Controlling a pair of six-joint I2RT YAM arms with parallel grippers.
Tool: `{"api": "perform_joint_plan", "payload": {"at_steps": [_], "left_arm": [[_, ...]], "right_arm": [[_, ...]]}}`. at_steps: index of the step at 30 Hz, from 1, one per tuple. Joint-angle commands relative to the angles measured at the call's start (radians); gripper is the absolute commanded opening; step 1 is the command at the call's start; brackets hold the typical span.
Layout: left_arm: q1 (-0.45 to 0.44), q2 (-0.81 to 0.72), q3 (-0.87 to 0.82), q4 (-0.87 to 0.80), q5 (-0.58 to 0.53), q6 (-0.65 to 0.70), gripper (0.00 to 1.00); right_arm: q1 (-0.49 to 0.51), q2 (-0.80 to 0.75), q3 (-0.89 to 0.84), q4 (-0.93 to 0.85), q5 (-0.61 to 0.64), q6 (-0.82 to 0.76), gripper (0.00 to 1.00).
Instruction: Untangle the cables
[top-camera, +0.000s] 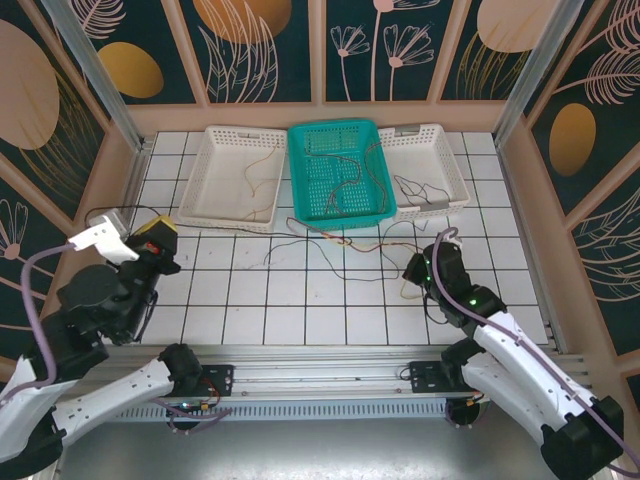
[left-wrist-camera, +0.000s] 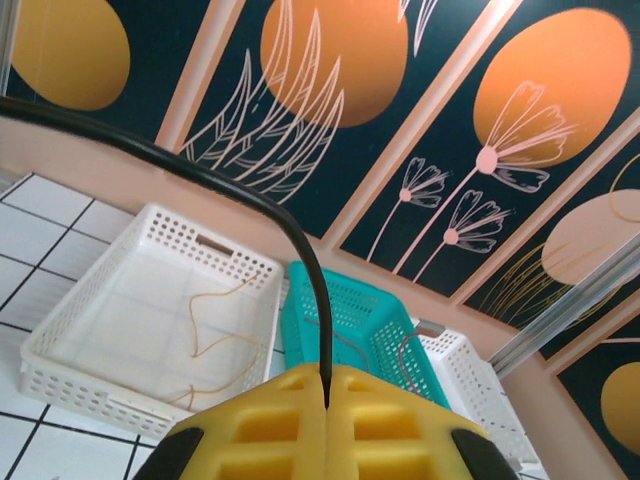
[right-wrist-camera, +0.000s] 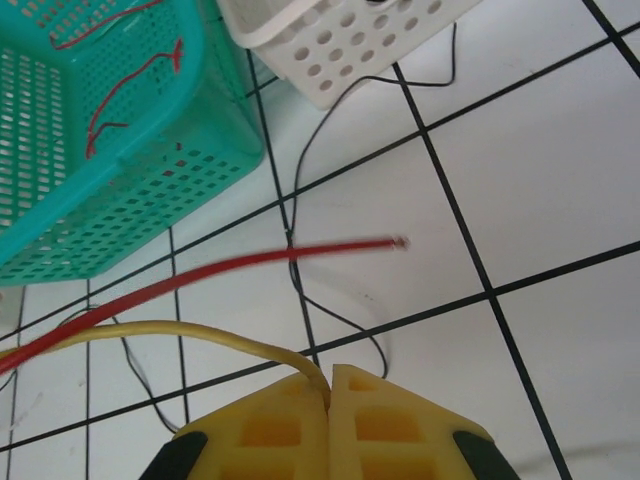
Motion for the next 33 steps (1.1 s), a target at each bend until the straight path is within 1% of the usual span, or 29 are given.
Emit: {"api": "perform_joint_plan", "payload": {"at_steps": [1, 5, 7, 11, 15, 18, 24, 27, 33], "left_arm": [[0.003, -0.016, 0.075, -0.013, -0.022, 0.064, 0.00], [0.004, 0.019, 0.126, -0.025, 0.042, 0.084, 0.00], [0.005, 0.042, 0.160, -0.045, 0.048, 0.092, 0.00], [0.005, 0.062, 0.172, -0.024, 0.090, 0.097, 0.00], [0.005, 0.096, 0.160, 0.025, 0.127, 0.101, 0.00], [0.005, 0.153, 0.165, 0.080, 0.166, 0.120, 0.00], [0.005, 0.361, 0.222, 0.211, 0.249, 0.192, 0.00], [0.005, 0.459, 0.246, 0.307, 0.291, 0.230, 0.00], [0.005, 0.698, 0.400, 0.412, 0.399, 0.269, 0.00]], "right_arm": [[-0.041, 0.015, -0.053, -0.006, 0.030, 0.026, 0.00], [-0.054, 0.011, -0.087, 0.021, 0.030, 0.025, 0.00], [-0.053, 0.012, -0.090, 0.026, 0.037, 0.022, 0.00], [-0.055, 0.017, -0.099, 0.039, 0.043, 0.018, 0.00], [-0.054, 0.028, -0.126, 0.085, -0.006, 0.004, 0.00], [-0.048, 0.020, -0.145, 0.113, -0.045, -0.011, 0.00], [-0.018, -0.024, -0.162, 0.129, -0.049, -0.023, 0.00], [-0.001, -0.046, -0.166, 0.129, -0.044, -0.023, 0.00], [0.043, -0.069, -0.180, 0.122, -0.021, -0.004, 0.00]]}}
